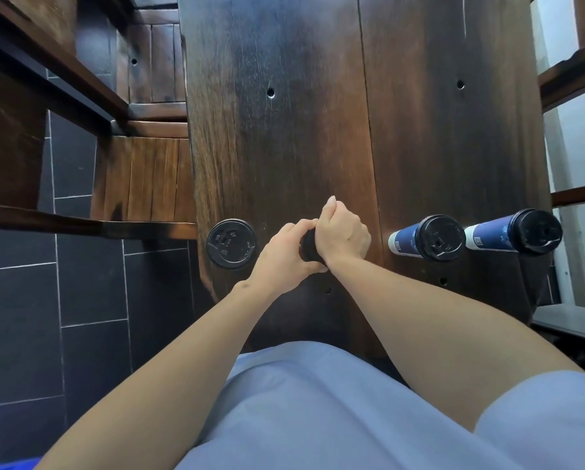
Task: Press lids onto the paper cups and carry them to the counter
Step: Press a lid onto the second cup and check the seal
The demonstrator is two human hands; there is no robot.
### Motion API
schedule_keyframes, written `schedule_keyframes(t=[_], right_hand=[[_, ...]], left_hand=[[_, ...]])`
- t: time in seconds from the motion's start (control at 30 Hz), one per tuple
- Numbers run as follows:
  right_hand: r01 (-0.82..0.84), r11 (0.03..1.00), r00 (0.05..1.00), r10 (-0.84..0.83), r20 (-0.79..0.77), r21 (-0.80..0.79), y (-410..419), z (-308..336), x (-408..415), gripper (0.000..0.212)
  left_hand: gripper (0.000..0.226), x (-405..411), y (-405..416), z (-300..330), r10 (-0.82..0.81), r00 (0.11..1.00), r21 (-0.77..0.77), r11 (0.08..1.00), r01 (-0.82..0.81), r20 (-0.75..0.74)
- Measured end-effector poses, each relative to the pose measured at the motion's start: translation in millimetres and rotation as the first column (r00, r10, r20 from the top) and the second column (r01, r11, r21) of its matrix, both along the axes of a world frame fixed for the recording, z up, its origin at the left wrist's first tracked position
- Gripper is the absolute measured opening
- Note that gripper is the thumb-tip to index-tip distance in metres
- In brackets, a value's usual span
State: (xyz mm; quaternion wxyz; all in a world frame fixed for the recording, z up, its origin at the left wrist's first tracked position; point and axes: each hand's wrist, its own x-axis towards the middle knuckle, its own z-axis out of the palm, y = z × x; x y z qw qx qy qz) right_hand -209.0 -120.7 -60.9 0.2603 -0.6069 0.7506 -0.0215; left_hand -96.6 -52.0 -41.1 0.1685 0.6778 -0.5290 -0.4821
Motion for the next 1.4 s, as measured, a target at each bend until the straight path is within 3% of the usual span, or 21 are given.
schedule_keyframes(t=[0.4, 0.77, 0.87, 0.93, 1.07, 1.13, 1.33, 1.4], right_hand=[[-0.017, 0.999, 0.995, 0.013, -0.097, -0.043, -1, -5, 4, 0.055], [-0.015, 1.000, 0.998, 0.014, -0.058, -0.021, -1, -5, 2, 0.057], [-0.008, 1.000, 1.000, 0.007, 0.022, 0.028, -3, -5, -2, 0.057], [-0.007, 0.997, 0.988, -0.005, 0.154, 0.075, -4, -2, -7, 0.054], [-0.116, 0.985, 0.861, 0.038, 0.507, 0.124, 0, 9, -35, 0.031], [-0.199, 0.976, 0.796, 0.107, 0.596, 0.092, 8, 12, -54, 0.027], [-0.406, 0.910, 0.765, 0.290, 0.574, 0.081, 23, 10, -96, 0.076], [-0.431, 0.897, 0.751, 0.298, 0.589, 0.095, 23, 8, -99, 0.084]], left_hand=[[0.076, 3, -1, -11, 0.017, 0.999, -0.026, 1.000, -0.018, -0.028], [0.077, 3, -1, -5, -0.003, 1.000, -0.013, 1.000, 0.003, -0.019], [0.080, 4, 1, -3, -0.013, 1.000, -0.004, 1.000, 0.012, -0.019], [0.083, 4, 2, -2, -0.017, 1.000, -0.005, 1.000, 0.017, -0.022], [0.083, 4, 3, -3, -0.020, 1.000, -0.005, 1.000, 0.020, -0.017], [0.084, 5, 2, -4, -0.025, 0.999, -0.008, 1.000, 0.025, -0.020], [0.086, 7, 0, -5, -0.046, 0.998, 0.005, 0.999, 0.046, -0.030], [0.085, 8, 0, -5, -0.047, 0.998, 0.008, 0.999, 0.047, -0.031]])
